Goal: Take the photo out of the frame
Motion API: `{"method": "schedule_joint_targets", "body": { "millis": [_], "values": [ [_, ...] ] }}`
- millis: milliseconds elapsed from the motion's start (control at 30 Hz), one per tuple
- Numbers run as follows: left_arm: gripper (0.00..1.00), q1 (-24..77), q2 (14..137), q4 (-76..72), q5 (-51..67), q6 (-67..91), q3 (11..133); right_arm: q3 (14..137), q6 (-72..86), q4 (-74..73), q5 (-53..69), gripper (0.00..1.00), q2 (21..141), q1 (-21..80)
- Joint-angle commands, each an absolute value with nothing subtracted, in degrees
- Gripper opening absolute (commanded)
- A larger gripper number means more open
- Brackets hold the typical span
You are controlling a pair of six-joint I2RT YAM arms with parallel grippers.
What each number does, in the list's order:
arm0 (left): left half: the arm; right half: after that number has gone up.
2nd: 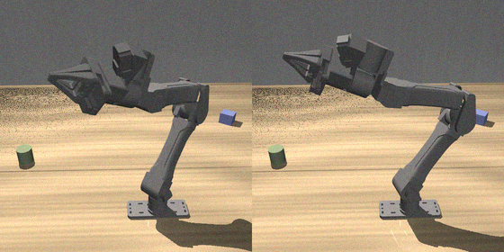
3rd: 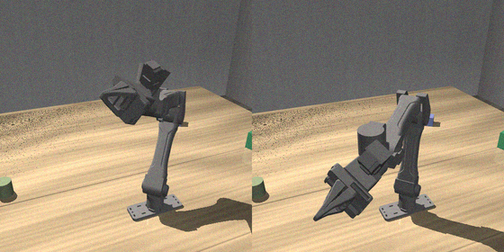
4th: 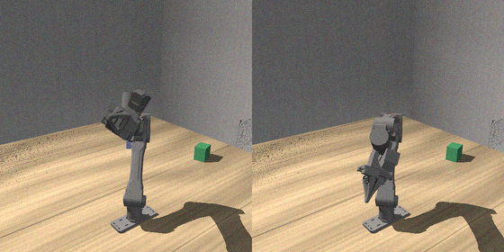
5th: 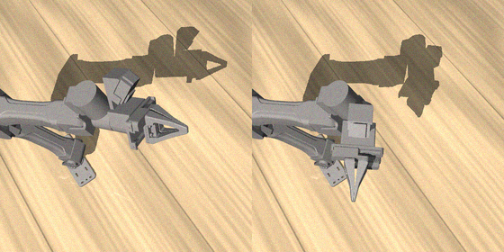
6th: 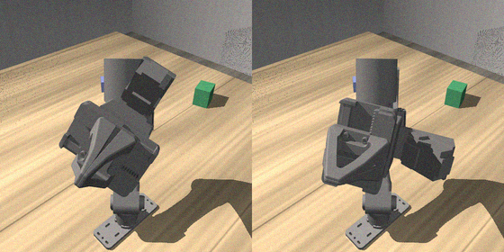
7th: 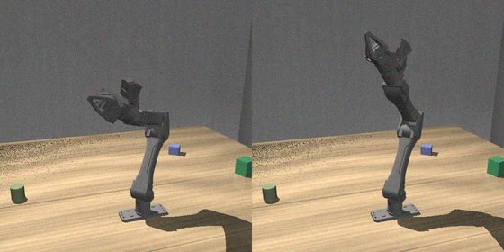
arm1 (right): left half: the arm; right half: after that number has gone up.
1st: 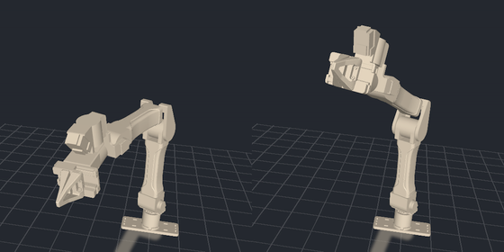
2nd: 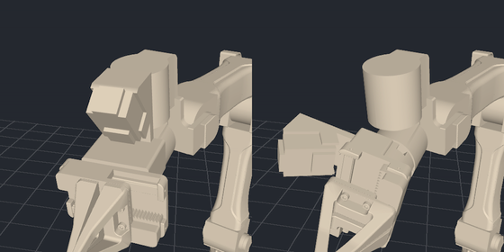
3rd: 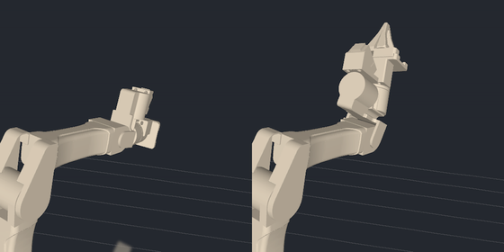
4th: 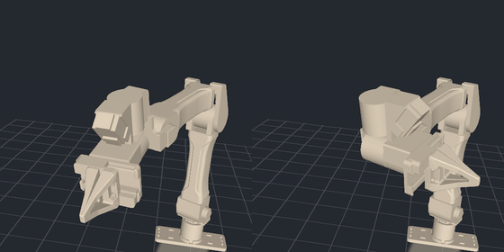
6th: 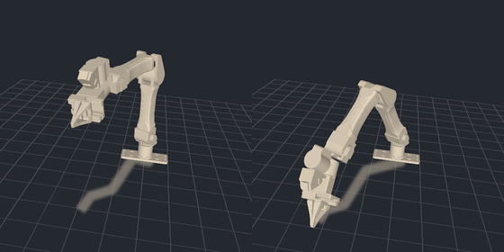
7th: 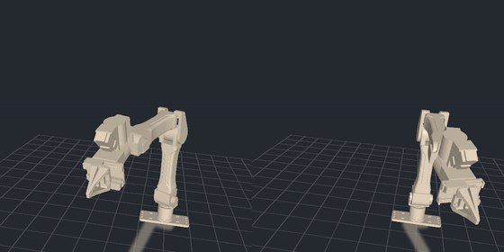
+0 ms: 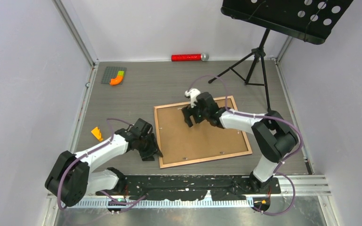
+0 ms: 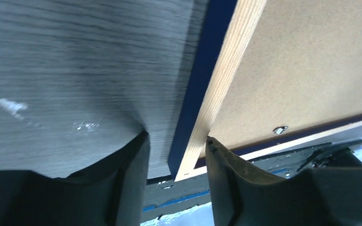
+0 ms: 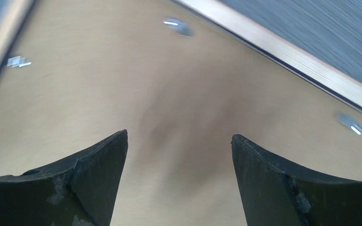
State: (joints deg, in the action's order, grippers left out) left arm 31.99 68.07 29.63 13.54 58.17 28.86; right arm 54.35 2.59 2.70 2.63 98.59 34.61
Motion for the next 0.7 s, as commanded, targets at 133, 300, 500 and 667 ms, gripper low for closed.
{"method": "schedule_joint_targets", "body": {
  "millis": [133, 300, 500, 667],
  "values": [
    [0.47, 31.8, 72.1, 37.4, 5.4, 52.8, 34.9, 59.2, -7.3, 11.1, 11.8, 0.89, 100.8, 47.4],
    [0.46, 31.8, 76.4, 30.8, 8.7, 52.0, 34.4, 66.3, -9.9, 9.6, 10.5, 0.89, 106.5, 50.4],
    [0.44, 31.7, 77.6, 26.9, 10.5, 52.6, 33.4, 69.9, -12.8, 6.1, 7.9, 0.89, 111.1, 50.9],
    [0.27, 31.7, 79.8, 29.6, 7.7, 51.2, 33.7, 71.1, -16.3, 4.9, 6.4, 0.88, 114.0, 53.1]
  ]
}}
